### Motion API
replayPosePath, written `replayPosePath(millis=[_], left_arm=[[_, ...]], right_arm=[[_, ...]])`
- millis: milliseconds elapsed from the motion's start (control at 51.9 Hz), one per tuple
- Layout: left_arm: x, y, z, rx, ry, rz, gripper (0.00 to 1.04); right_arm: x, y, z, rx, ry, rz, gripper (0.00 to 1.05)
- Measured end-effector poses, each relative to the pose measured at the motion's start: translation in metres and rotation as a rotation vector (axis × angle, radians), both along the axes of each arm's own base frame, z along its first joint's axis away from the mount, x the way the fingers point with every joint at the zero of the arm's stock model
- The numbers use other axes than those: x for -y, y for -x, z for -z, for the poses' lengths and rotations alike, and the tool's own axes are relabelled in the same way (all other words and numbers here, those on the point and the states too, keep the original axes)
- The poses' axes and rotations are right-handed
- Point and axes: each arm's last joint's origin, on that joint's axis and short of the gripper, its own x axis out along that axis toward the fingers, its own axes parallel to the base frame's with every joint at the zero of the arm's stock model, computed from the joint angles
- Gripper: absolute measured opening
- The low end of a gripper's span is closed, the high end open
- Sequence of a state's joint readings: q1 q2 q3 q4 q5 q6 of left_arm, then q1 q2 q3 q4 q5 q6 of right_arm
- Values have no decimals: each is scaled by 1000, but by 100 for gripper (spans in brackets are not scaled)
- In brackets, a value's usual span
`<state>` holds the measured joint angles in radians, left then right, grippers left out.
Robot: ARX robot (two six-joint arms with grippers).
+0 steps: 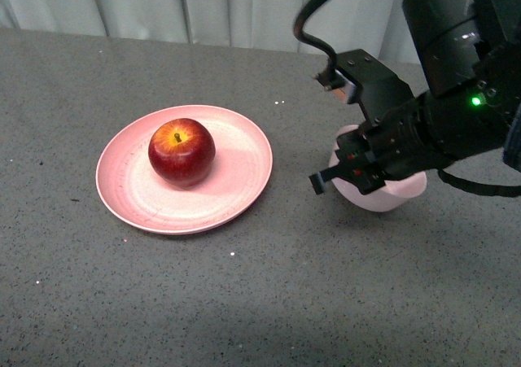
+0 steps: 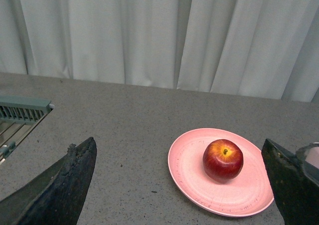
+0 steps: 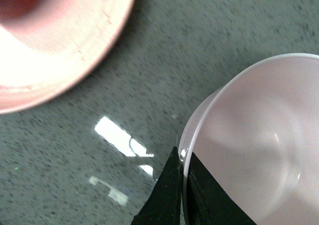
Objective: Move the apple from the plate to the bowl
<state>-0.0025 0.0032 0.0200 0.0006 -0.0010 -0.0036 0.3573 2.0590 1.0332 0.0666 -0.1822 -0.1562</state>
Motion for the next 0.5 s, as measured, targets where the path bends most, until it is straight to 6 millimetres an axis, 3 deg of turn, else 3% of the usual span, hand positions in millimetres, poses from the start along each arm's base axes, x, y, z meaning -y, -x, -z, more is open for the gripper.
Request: replayPosePath(millis=[251,501], left_arm=[[0,0,0,0,0,0,98],[0,0,0,0,0,0,98]], right_arm=[[-29,-6,3,-5,-25,-34,1],[-37,-12,12,-26,-23,-29,1]])
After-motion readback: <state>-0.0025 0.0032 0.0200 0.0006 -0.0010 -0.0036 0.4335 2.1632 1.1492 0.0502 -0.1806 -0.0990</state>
